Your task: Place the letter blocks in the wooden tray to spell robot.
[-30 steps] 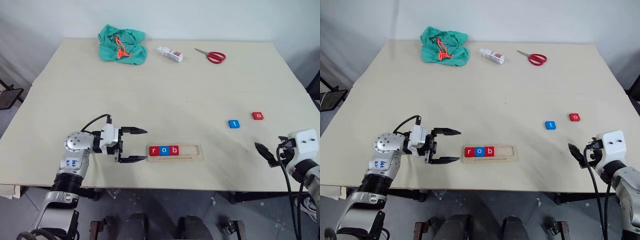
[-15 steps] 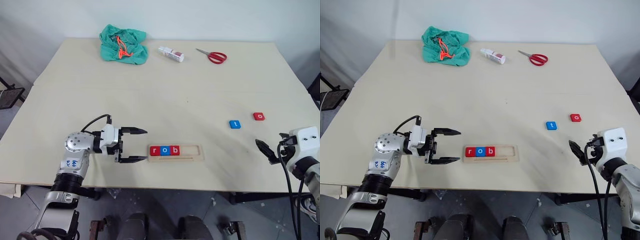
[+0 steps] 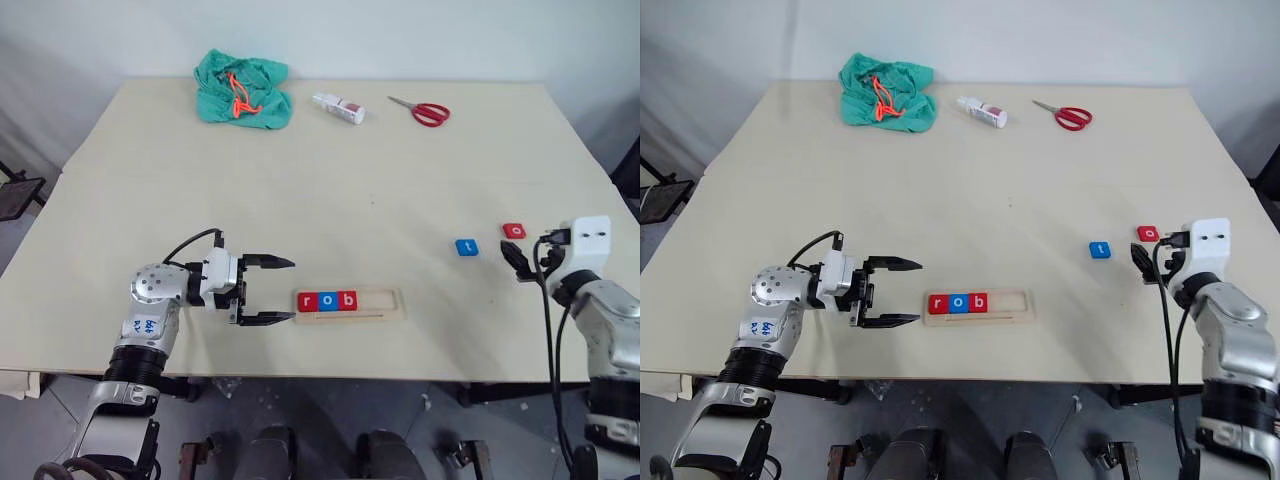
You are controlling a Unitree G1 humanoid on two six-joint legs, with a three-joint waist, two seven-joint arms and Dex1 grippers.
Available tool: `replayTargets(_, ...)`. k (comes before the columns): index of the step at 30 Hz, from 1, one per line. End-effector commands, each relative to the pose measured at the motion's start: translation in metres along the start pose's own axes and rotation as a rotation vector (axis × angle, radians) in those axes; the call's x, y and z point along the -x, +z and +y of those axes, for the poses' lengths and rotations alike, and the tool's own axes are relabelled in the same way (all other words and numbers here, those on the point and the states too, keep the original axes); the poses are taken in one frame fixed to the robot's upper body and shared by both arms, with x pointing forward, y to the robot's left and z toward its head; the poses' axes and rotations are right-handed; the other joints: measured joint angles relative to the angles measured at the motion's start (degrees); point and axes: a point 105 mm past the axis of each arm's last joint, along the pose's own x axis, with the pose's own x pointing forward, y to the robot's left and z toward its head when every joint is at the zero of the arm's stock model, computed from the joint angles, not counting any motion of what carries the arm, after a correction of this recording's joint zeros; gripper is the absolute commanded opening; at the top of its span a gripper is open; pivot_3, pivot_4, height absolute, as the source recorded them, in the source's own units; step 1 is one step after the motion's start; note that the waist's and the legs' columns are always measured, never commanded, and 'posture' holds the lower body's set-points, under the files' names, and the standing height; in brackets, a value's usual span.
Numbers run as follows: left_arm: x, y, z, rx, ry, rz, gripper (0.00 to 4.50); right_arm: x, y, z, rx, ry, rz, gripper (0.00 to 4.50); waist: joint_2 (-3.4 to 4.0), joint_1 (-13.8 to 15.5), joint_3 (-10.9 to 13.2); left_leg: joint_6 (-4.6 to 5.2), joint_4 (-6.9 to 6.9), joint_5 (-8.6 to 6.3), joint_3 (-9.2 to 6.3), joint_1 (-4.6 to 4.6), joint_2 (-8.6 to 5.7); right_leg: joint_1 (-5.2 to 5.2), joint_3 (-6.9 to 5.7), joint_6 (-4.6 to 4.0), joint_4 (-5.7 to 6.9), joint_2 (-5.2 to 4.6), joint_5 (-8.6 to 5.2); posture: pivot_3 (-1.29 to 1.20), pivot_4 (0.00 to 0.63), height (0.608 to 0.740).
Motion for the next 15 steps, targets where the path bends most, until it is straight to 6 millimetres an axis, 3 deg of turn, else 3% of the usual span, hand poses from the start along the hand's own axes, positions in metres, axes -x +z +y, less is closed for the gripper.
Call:
replayTargets(1, 0.002, 0.009, 0.001, -0.037, 0.004, 0.002, 4.5, -0.016, 0.006, -0.008, 0.012, -0.037, -0.028, 4.48, 0.0, 0.07, 0.0, 0.0, -0.03, 0.0, -0.03, 0.0, 0.0, -0.01, -0.02, 0.0, 0.0, 0.0, 0.0, 0.0, 0.15, 0.74)
replayTargets(8, 0.009, 0.011, -0.004, -0.033, 0.027, 0.018, 4.5, -0.042, 0.008, -0.015, 0.023, -0.085, -0.022, 4.48, 0.01, -0.2, 0.0, 0.0, -0.07, 0.0, -0.03, -0.02, 0.0, -0.02, -0.04, 0.0, -0.01, -0.01, 0.0, 0.0, 0.15, 0.74)
replayTargets(15, 0.015, 0.012, -0.008, -0.026, 0.056, 0.036, 4.5, -0.052, 0.0, -0.015, 0.003, -0.093, 0.029, 4.48, 0.01, -1.16, 0.0, 0.0, -0.11, 0.0, -0.05, -0.02, 0.02, -0.01, -0.05, 0.0, -0.02, -0.01, 0.0, 0.0, 0.15, 0.74)
